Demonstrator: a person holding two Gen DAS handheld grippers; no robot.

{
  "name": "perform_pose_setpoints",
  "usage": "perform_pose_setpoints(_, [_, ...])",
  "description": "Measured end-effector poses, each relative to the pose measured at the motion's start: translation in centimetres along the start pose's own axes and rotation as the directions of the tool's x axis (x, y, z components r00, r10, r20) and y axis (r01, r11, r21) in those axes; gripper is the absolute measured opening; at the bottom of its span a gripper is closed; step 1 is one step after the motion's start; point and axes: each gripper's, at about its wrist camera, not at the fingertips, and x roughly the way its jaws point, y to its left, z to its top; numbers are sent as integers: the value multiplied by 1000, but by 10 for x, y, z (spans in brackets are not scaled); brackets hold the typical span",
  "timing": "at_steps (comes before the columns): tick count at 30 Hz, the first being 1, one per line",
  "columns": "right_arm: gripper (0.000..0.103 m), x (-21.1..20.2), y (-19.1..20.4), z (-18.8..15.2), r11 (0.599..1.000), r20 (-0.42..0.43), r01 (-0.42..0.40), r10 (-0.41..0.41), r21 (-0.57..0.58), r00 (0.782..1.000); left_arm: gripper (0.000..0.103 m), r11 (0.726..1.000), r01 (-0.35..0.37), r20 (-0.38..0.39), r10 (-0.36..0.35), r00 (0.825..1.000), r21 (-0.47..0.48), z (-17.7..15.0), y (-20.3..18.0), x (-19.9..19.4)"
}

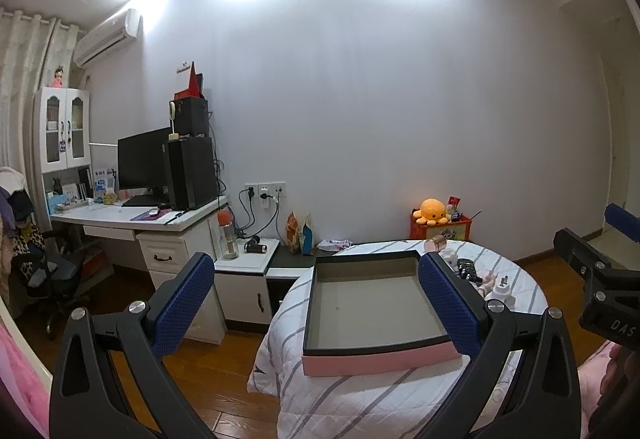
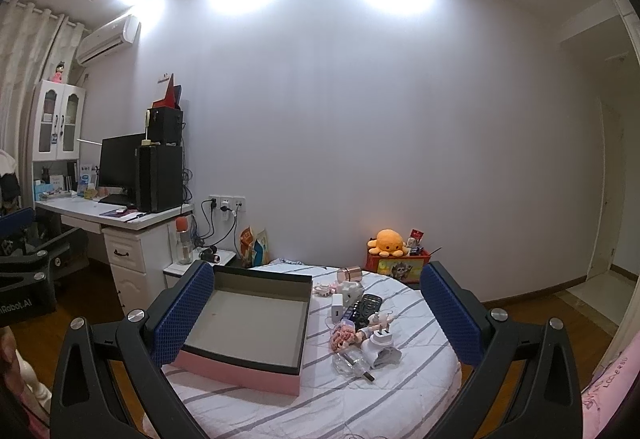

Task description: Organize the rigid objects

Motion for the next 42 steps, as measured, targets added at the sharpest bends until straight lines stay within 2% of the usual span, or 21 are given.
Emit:
perform_pose_setpoints(10, [103,56,-15,-7,999,-85,-1,5,41,996,103,1000,-18,-92,19,996,9,1,-6,59])
perform_pose_setpoints(21, [103,112,-49,-22,996,-182,49,-33,81,983,103,999,-18,-226,25,974,34,0,-16,142])
perform_pose_setpoints(24, [103,130,-63,-26,993,-213,60,-37,100,976,103,999,-11,-297,23,955,43,-6,-15,167])
perform_pose_setpoints(26, [103,143,-72,-34,991,-252,76,-46,111,967,103,999,-3,-367,15,930,34,-15,-11,189])
perform_pose_setpoints(31, [103,182,-90,-56,988,-356,94,-44,125,933,103,999,-34,-476,34,879,10,-39,3,228])
perform_pose_setpoints(36, [103,211,-95,-78,987,-437,94,-27,131,899,103,999,-31,-542,42,839,29,-54,2,257])
perform_pose_setpoints(40, [103,225,-101,-89,986,-468,99,-26,133,884,103,999,6,-593,20,805,43,-66,-5,274])
perform_pose_setpoints(42, [103,228,-106,-94,985,-479,110,-32,136,877,99,998,26,-615,15,789,58,-75,-8,280])
